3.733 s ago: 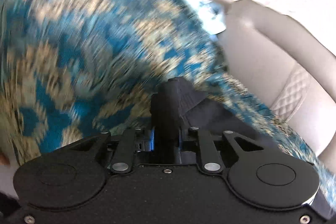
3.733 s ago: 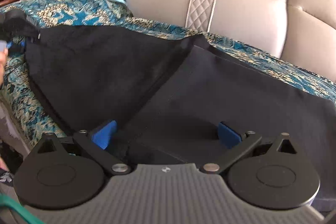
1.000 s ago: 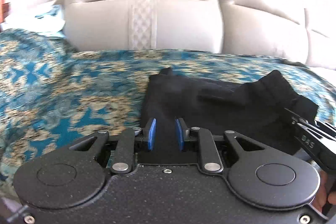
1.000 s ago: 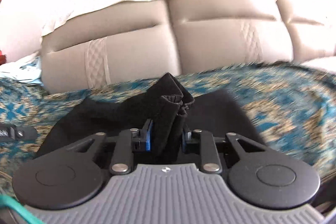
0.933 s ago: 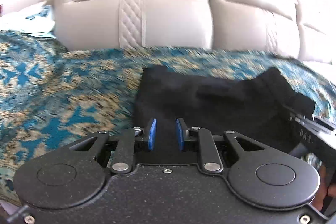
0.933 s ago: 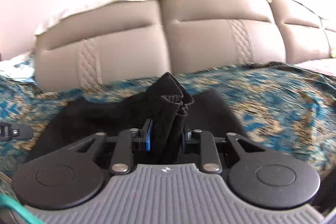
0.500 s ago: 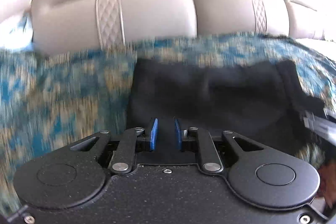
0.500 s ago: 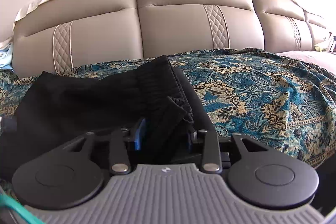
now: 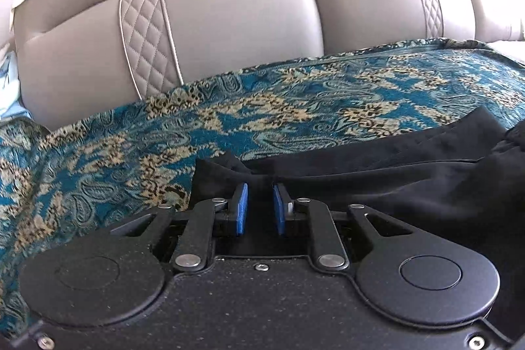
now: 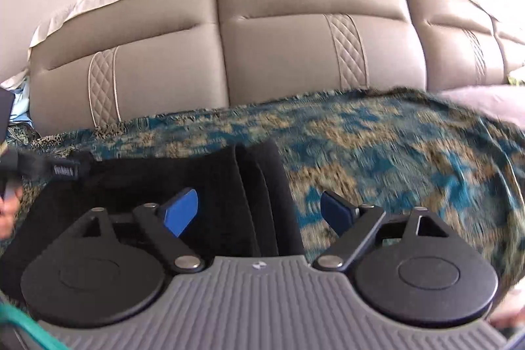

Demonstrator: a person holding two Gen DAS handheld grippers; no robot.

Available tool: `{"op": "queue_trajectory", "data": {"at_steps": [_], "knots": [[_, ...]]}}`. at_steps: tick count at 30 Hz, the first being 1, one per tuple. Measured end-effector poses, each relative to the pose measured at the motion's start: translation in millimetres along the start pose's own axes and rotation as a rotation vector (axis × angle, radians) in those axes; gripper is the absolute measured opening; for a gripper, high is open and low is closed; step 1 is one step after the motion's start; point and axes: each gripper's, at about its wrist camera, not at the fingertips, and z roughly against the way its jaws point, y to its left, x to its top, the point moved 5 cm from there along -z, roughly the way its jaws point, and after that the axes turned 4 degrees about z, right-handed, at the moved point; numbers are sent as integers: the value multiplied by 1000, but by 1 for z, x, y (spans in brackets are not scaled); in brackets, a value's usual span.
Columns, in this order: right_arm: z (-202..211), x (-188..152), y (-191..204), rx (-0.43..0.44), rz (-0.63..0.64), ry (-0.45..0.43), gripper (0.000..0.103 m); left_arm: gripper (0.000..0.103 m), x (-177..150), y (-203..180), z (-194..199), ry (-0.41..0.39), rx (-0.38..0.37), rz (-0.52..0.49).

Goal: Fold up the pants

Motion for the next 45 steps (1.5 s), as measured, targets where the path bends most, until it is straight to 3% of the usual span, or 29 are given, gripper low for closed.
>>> {"op": "queue_trajectory", "data": {"at_steps": [3, 5, 6, 8, 9, 13, 16, 19, 31, 33, 35, 38, 42, 45], "knots": [[-23, 12, 16, 92, 29, 49, 91, 18, 0, 0, -3, -16, 1, 8], [-40, 16, 24, 104, 30, 64, 90, 18, 1, 1, -6, -17, -3, 21], [-49, 17, 26, 101, 22, 75, 86, 18, 2, 2, -6, -16, -7, 29], [-66, 18, 23, 106, -33, 102, 59, 18, 3, 5, -8, -17, -19, 51], [-71, 17, 22, 104, -65, 108, 52, 18, 3, 6, -8, -18, -22, 60], [-83, 8, 11, 18, -63, 67, 48, 18, 2, 10, -11, -34, -46, 94], [-86, -3, 17, -16, 20, 38, 54, 18, 2, 9, -12, -43, -39, 86], [-89, -1, 16, -34, 25, 32, 62, 18, 1, 8, -13, -47, -37, 80], [-94, 0, 10, -6, 5, 51, 68, 18, 2, 7, -11, -33, -30, 81], [-93, 2, 10, -3, 9, 61, 76, 23, 4, 6, -6, -14, -21, 81], [-88, 5, 11, -28, 24, 60, 86, 42, 5, 5, 4, -7, -44, 88], [-73, 9, 12, -35, 37, 36, 90, 57, 5, 2, 21, -22, -59, 85], [-54, 9, 15, -30, 48, 27, 95, 65, -4, 4, 42, -11, -18, 88], [-40, 7, 18, -27, 57, 23, 99, 78, -16, 8, 58, -3, -21, 116]]}}
